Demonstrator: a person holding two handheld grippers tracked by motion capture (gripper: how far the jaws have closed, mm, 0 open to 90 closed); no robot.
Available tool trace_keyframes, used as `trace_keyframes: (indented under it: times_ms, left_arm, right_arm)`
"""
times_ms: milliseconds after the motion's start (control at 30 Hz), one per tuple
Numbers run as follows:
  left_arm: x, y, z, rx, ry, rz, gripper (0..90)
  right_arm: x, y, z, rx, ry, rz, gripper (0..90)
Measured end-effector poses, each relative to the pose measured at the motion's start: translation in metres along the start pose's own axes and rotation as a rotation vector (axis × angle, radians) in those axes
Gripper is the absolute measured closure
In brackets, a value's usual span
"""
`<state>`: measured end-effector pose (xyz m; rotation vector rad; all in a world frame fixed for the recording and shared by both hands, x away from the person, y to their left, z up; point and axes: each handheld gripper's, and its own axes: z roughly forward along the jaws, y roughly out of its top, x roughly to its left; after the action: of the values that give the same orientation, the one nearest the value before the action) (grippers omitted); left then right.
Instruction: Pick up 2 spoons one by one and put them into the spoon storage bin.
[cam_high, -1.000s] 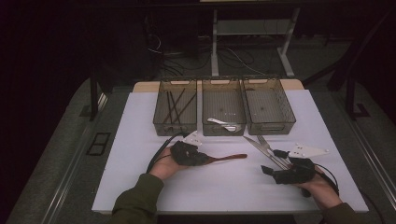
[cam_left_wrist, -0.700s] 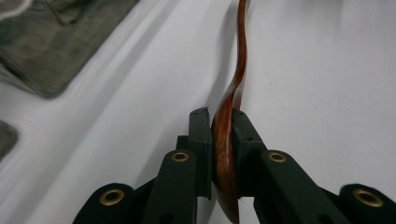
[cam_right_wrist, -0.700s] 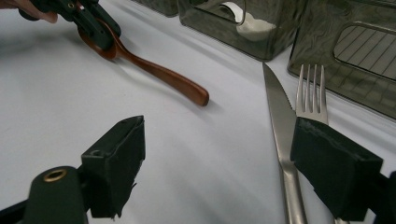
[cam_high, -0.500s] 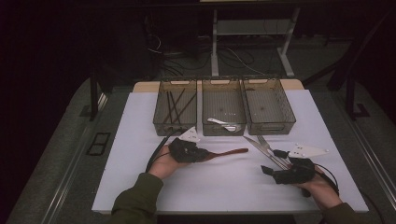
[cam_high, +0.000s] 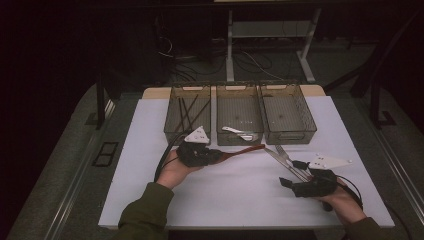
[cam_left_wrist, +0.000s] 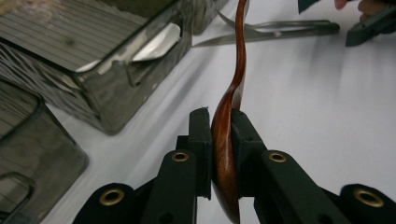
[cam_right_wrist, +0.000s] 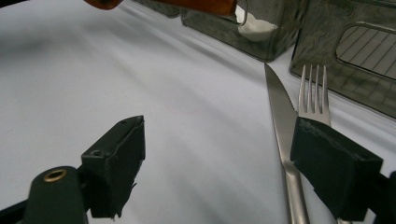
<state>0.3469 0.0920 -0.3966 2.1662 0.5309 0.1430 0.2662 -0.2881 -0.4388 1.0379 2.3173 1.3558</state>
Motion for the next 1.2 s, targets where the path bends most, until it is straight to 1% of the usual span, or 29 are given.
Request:
trace_keyframes:
  times_ms: [167, 300, 400, 433, 467, 500, 567, 600, 633, 667, 700, 733, 833, 867, 967, 1000, 1033, 1100, 1167, 1200]
  left_arm:
    - [0.003, 0.011, -0.001, -0.013, 0.018, 0.005, 79.8]
    - [0.008, 0.02, -0.002, -0.021, 0.033, 0.001, 79.8]
    - [0.015, 0.027, -0.001, -0.031, 0.052, -0.021, 79.9]
    - [0.017, 0.03, -0.001, -0.029, 0.059, -0.022, 79.8]
    - [0.019, 0.033, 0.0, -0.04, 0.066, -0.03, 79.9]
    - [0.021, 0.036, 0.0, -0.036, 0.074, -0.035, 79.9]
    - [0.026, 0.042, 0.001, -0.038, 0.094, -0.034, 79.9]
    - [0.028, 0.045, 0.002, -0.045, 0.105, -0.042, 79.8]
    - [0.031, 0.049, 0.002, -0.04, 0.116, -0.04, 79.8]
    - [0.032, 0.052, 0.004, -0.051, 0.131, -0.05, 79.8]
    - [0.035, 0.055, 0.004, -0.047, 0.146, -0.048, 79.8]
    - [0.037, 0.058, 0.005, -0.056, 0.159, -0.06, 79.8]
    - [0.043, 0.066, 0.01, -0.06, 0.197, -0.069, 79.8]
    - [0.046, 0.068, 0.012, -0.057, 0.206, -0.071, 79.9]
    - [0.051, 0.072, 0.02, -0.054, 0.233, -0.097, 79.8]
    - [0.053, 0.074, 0.022, -0.036, 0.242, -0.097, 79.8]
    - [0.055, 0.075, 0.025, -0.028, 0.256, -0.102, 79.8]
    - [0.058, 0.077, 0.031, -0.014, 0.27, -0.12, 79.8]
    - [0.06, 0.078, 0.036, 0.007, 0.293, -0.127, 79.8]
    - [0.062, 0.079, 0.037, 0.016, 0.297, -0.128, 79.8]
  right_arm:
    - [0.0, 0.0, 0.0, 0.002, -0.001, 0.001, 17.5]
    - [0.0, 0.0, 0.0, 0.003, -0.002, 0.005, 17.6]
    - [0.0, 0.0, 0.0, 0.011, 0.001, 0.017, 17.6]
    - [0.0, 0.0, 0.0, 0.007, -0.001, 0.01, 17.6]
    - [0.0, 0.0, 0.0, 0.006, -0.002, 0.008, 17.5]
    - [0.0, 0.0, 0.0, 0.007, -0.002, 0.007, 17.5]
    - [-0.001, 0.0, 0.0, 0.007, -0.003, 0.005, 17.5]
    - [-0.001, 0.0, 0.0, 0.006, -0.003, 0.004, 17.6]
    - [-0.001, 0.0, 0.0, 0.006, -0.004, 0.006, 17.6]
    - [-0.001, 0.0, 0.0, 0.004, -0.003, 0.006, 17.6]
    - [-0.001, 0.0, 0.0, 0.004, -0.003, 0.007, 17.5]
    - [-0.001, 0.0, 0.0, 0.003, -0.003, 0.006, 17.5]
    - [-0.001, -0.001, 0.0, 0.003, -0.002, 0.007, 17.6]
    - [-0.001, 0.0, 0.0, 0.003, -0.002, 0.007, 17.5]
    - [-0.001, 0.0, 0.0, 0.0, -0.003, 0.008, 17.5]
    - [-0.001, 0.0, -0.001, 0.0, -0.003, 0.008, 17.5]
    - [-0.001, 0.0, -0.001, 0.0, -0.003, 0.009, 17.6]
    - [-0.001, 0.0, -0.001, 0.0, -0.002, 0.011, 17.6]
    - [-0.001, 0.0, -0.001, 0.0, -0.001, 0.013, 17.6]
    - [-0.001, -0.001, -0.001, 0.001, -0.001, 0.012, 17.6]
